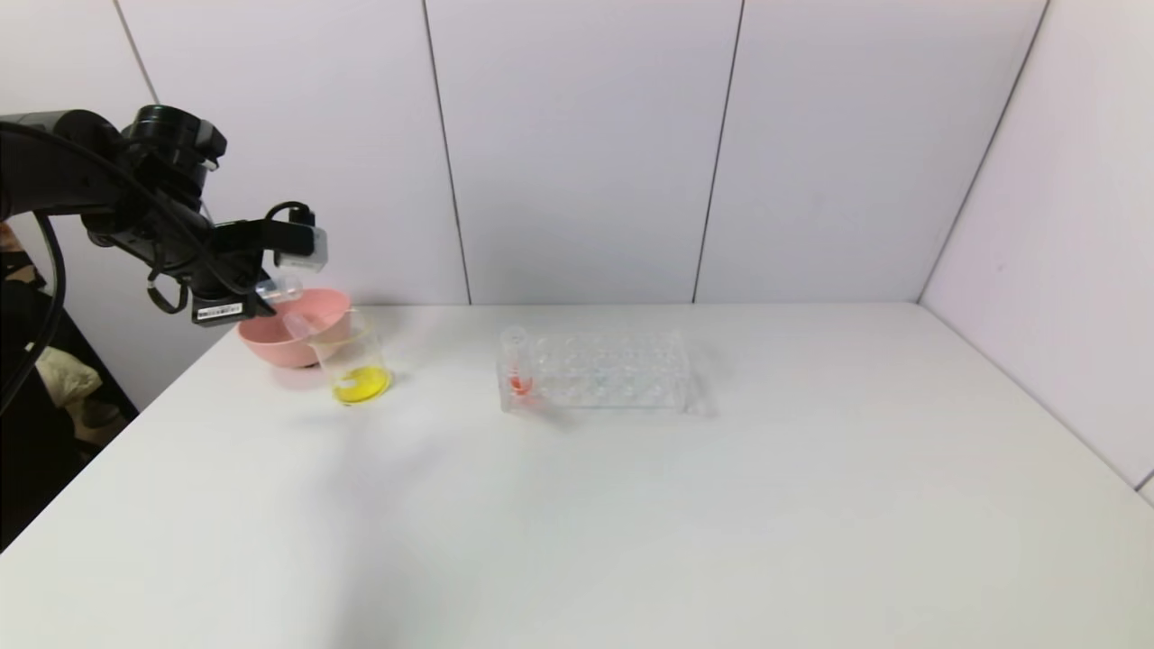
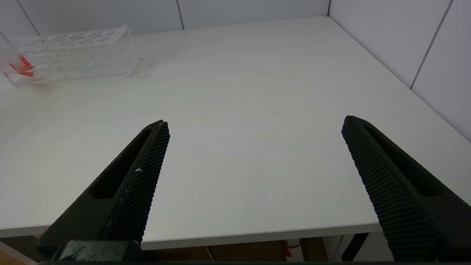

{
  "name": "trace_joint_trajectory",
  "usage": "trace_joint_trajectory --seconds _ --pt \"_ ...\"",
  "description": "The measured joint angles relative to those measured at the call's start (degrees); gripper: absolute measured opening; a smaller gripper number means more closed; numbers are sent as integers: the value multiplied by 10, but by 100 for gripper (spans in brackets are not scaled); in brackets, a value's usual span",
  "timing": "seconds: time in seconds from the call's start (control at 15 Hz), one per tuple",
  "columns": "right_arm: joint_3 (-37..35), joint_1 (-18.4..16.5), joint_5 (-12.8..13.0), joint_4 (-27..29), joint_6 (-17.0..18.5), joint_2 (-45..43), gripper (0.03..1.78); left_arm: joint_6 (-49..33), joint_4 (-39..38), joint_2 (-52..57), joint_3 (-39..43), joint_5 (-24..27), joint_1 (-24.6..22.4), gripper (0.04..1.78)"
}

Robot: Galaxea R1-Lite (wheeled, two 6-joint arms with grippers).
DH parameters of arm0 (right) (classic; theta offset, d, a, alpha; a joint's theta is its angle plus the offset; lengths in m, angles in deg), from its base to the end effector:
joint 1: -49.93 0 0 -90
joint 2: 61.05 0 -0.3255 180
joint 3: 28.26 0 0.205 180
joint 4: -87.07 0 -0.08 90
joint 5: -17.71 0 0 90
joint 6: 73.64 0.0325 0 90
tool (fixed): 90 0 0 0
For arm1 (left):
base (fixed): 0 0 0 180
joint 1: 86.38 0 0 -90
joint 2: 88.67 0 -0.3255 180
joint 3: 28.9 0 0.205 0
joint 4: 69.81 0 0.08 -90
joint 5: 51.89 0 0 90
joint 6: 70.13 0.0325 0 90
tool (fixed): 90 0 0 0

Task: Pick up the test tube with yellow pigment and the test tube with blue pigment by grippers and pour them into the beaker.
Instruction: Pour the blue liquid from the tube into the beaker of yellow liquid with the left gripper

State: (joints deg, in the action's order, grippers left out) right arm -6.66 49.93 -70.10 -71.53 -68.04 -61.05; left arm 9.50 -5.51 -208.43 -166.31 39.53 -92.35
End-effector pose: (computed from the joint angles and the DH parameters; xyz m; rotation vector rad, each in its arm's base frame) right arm -0.0224 -0.0012 0.0759 0.0978 -0.0054 -0.0380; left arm 0.4319 0.0444 0.2629 1.2548 0.7222 -0.4971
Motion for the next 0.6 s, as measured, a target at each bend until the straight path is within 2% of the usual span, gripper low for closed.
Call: trace_joint_trajectory --seconds 0.33,0.6 --pt "0 0 0 0 0 0 171 -2 1 4 0 0 6 45" --pt "0 0 0 0 0 0 171 -1 -2 2 0 -18 14 45"
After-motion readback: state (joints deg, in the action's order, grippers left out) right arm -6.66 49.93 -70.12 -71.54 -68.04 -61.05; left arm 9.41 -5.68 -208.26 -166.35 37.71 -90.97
